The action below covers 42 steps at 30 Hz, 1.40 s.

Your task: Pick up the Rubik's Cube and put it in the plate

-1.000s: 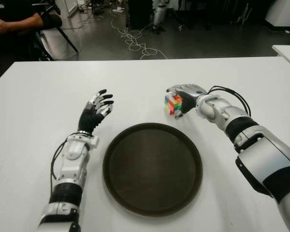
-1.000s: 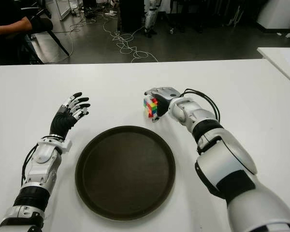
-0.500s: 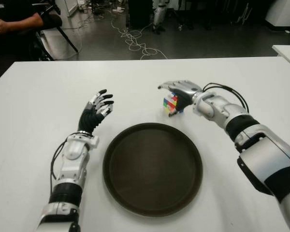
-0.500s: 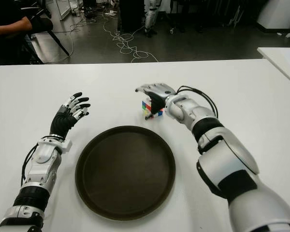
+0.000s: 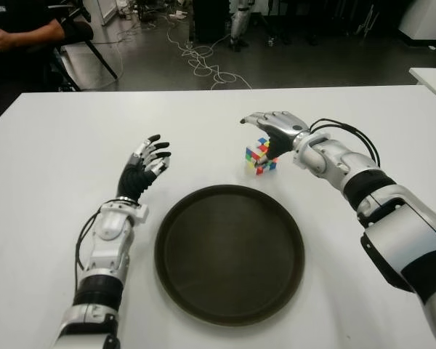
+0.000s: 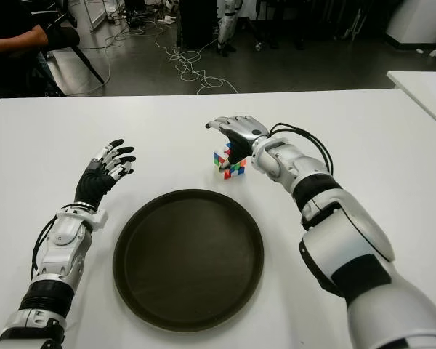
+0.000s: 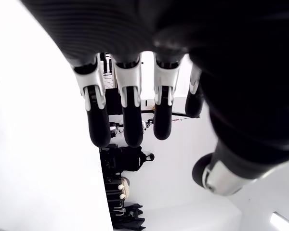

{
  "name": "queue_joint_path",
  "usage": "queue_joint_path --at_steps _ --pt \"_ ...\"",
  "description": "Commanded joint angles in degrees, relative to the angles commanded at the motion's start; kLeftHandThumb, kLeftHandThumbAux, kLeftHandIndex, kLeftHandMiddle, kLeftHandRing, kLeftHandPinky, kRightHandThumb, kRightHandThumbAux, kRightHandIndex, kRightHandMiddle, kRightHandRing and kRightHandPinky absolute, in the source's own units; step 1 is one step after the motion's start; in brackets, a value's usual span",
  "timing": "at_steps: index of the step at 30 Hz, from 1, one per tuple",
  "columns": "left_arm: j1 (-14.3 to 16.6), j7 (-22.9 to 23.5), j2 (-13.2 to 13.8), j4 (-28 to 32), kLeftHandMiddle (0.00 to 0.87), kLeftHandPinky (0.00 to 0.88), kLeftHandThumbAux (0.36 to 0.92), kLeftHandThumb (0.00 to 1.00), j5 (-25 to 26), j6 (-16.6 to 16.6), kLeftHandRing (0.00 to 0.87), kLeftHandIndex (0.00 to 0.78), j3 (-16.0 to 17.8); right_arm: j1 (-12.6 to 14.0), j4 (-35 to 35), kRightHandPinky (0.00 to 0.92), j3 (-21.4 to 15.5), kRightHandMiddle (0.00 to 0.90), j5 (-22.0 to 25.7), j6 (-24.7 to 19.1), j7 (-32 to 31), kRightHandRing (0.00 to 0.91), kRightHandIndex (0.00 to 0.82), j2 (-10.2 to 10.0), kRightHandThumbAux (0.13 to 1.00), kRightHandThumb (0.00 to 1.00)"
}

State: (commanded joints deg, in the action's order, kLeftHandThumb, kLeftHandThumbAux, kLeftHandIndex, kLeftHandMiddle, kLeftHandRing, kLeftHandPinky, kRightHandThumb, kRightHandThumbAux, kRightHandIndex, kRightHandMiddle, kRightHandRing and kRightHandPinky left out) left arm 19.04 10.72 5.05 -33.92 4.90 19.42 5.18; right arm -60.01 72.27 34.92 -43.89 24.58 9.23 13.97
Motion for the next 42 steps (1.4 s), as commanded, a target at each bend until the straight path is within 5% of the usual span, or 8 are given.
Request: queue_joint_path --at_steps 42 --pt "-0.3 0.2 0.4 0.2 0.214 0.265 0.664 0.308 -0.5 -0.2 0.22 0.138 -0.2 -0.5 2.1 0.192 0.1 0.177 -0.2 -3.6 -1.2 0.191 0.138 0.0 0.799 0.0"
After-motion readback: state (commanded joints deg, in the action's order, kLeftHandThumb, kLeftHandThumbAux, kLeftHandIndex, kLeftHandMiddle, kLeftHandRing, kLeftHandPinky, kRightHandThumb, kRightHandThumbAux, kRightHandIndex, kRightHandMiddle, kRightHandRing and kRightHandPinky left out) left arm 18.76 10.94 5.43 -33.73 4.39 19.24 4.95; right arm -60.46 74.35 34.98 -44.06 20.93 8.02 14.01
